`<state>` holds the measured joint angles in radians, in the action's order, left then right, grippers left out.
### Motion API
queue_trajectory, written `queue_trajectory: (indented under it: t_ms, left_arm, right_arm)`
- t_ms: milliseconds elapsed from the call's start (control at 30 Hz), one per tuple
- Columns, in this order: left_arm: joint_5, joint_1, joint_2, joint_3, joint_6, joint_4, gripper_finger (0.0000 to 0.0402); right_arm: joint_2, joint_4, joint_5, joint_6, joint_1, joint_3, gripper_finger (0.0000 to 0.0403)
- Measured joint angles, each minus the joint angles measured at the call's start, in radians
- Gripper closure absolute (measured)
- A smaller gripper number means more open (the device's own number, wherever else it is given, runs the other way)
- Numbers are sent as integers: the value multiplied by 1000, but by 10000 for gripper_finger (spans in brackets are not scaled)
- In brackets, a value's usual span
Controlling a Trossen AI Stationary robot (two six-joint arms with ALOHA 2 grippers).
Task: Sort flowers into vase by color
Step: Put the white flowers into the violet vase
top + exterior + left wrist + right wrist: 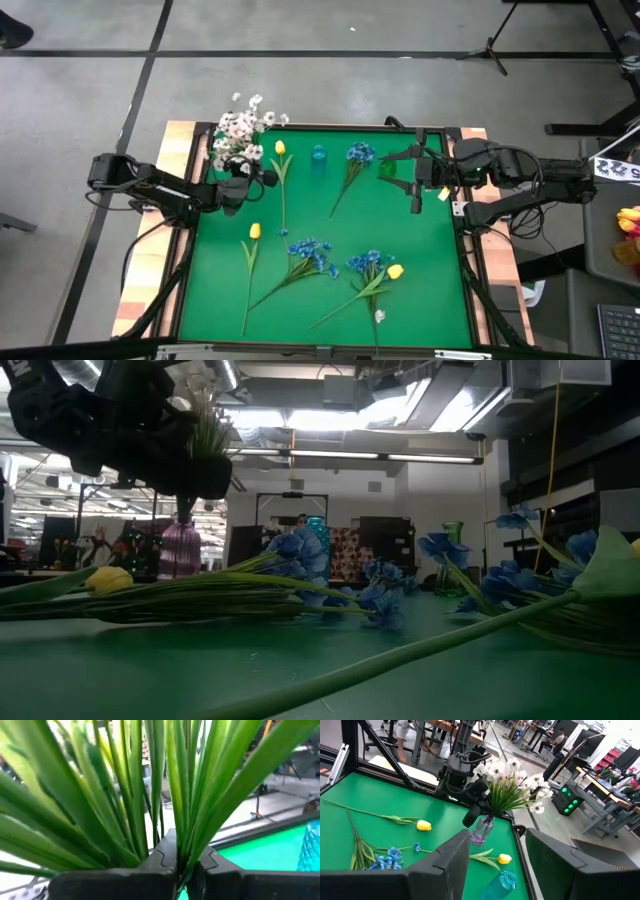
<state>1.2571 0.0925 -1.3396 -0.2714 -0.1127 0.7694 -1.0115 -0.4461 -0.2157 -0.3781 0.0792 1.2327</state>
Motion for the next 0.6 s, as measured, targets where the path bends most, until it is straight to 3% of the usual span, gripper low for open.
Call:
queue_trajectory:
  t_ms: [267,433,600]
  left_arm:
    - [-327,55,-7,7,244,154,397]
    - [-295,74,-6,6,252,154,397]
    - [-188,87,-1,7,286,149,394]
  right_arm:
    - [0,0,-21,-15,0,0,210]
    - [0,0,-23,-15,0,0,210]
    - [0,-1,-24,-15,0,0,210]
